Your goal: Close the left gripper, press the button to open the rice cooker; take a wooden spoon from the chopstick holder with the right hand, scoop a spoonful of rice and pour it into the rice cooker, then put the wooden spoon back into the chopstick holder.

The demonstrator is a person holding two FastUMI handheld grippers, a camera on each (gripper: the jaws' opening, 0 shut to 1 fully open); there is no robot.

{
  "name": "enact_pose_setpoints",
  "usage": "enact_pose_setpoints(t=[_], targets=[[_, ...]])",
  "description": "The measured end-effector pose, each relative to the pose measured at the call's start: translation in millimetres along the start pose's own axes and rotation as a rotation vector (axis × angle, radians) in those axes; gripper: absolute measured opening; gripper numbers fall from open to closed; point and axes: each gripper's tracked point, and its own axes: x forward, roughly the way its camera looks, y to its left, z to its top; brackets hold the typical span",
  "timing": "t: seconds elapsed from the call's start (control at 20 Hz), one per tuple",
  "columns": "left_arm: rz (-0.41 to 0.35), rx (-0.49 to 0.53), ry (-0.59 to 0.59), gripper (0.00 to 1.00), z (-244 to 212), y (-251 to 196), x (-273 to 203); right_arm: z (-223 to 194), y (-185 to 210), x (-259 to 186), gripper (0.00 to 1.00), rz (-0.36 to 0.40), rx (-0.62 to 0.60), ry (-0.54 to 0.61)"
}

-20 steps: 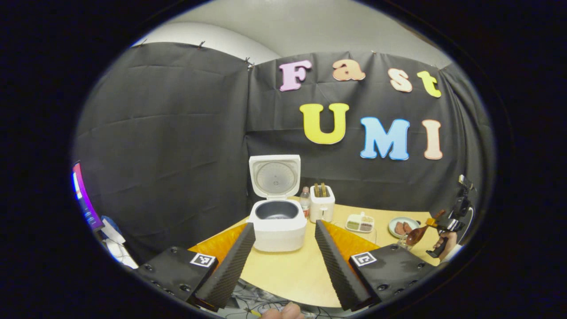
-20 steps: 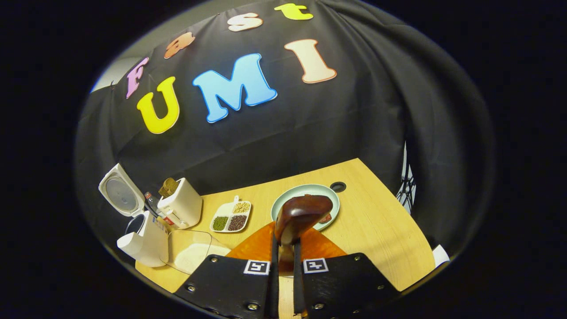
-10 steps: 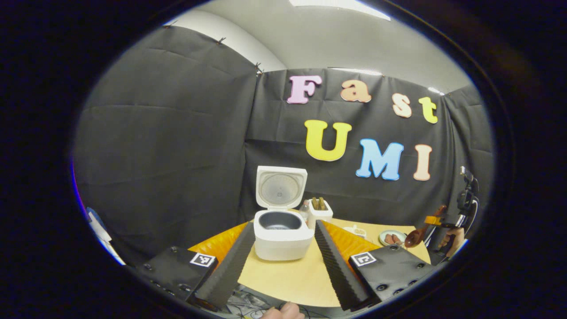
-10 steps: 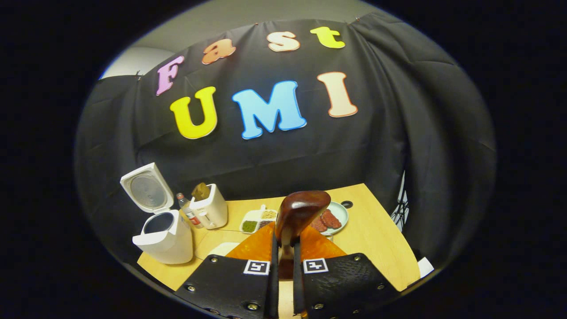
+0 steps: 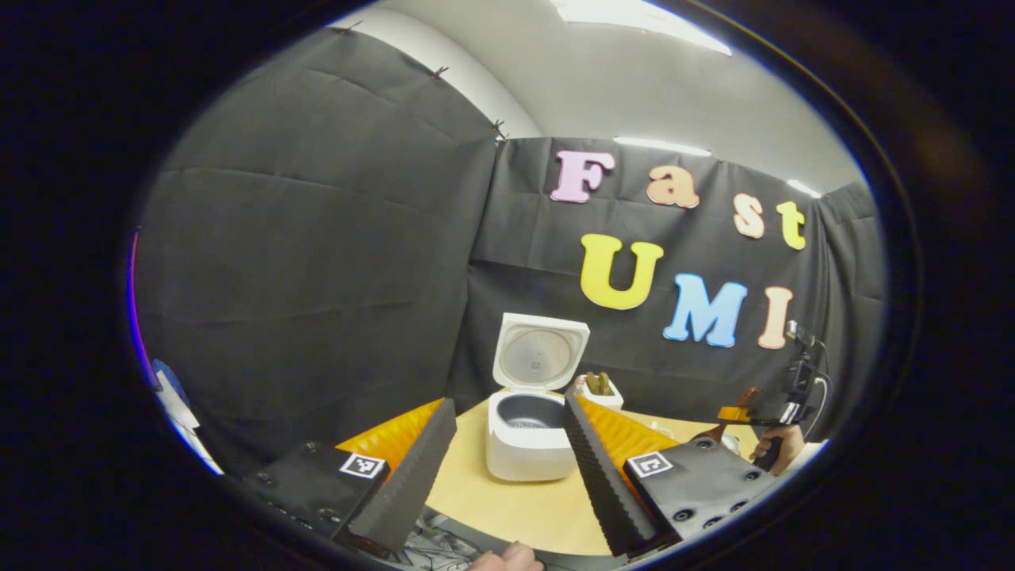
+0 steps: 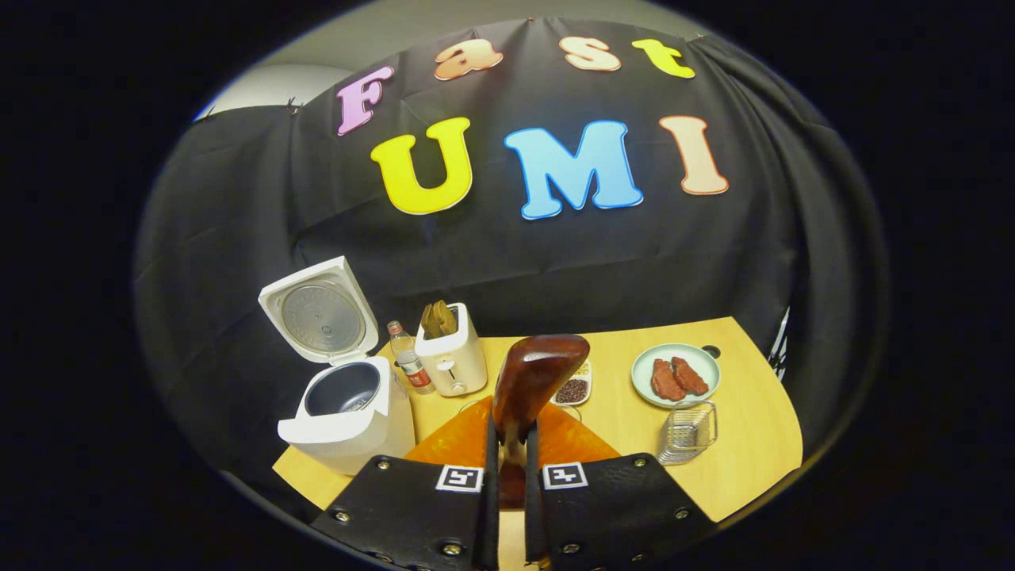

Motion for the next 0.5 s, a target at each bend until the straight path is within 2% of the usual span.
enact_pose_setpoints(t=[0.25,0.5], targets=[[0.052,0.07,0.041,0.96,2,-1,33,-27,-10,85,0.13,-0.043,-0.031,0.072],[0.075,0.089,0.117,0.95,-22,-11,64,-54,-42,131,0.13,-0.12,-0.134,0.112]])
